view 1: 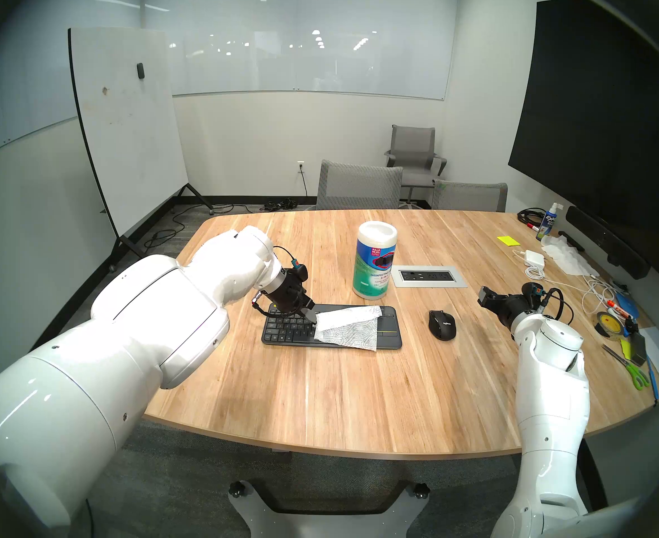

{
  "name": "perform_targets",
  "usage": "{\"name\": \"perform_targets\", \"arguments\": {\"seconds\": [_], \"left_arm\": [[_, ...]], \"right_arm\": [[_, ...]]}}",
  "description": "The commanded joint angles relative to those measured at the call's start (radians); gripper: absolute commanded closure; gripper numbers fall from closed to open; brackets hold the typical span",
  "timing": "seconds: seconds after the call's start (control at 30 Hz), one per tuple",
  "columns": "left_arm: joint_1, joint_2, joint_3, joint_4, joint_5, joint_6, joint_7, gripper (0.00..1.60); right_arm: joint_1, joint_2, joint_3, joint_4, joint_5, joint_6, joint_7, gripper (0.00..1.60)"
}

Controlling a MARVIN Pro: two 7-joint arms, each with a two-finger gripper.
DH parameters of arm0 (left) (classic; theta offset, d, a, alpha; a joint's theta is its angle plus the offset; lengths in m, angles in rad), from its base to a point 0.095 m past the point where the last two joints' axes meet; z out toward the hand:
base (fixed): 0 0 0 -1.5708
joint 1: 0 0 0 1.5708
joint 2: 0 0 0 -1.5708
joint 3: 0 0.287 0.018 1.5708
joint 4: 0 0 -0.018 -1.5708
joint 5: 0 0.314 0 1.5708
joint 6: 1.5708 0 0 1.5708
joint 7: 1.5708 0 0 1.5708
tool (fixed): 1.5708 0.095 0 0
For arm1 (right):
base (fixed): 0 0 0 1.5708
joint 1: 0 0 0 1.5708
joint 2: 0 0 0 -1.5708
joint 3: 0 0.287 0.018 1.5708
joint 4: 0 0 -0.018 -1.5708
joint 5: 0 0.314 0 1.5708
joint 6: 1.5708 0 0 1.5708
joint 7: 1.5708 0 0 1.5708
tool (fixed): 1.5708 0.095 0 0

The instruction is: Wipe the keyboards and mice with a disinfecting wipe, then set the wipe down

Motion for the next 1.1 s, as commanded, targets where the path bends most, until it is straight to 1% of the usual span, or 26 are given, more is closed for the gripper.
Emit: {"name": "perform_targets", "arguments": {"seconds": [0.0,1.07], "left_arm": [[-0.027,0.008,-0.005,-0.008,-0.006,0.000,-0.045,1.60],[0.002,0.052,-0.020,0.000,-0.018,0.036,-0.006,1.60]], "right_arm": [[0.016,0.006,-0.001,-0.017,0.001,-0.005,0.001,0.00],[0.017,0.007,-0.001,-0.006,0.001,-0.005,0.001,0.00]]}}
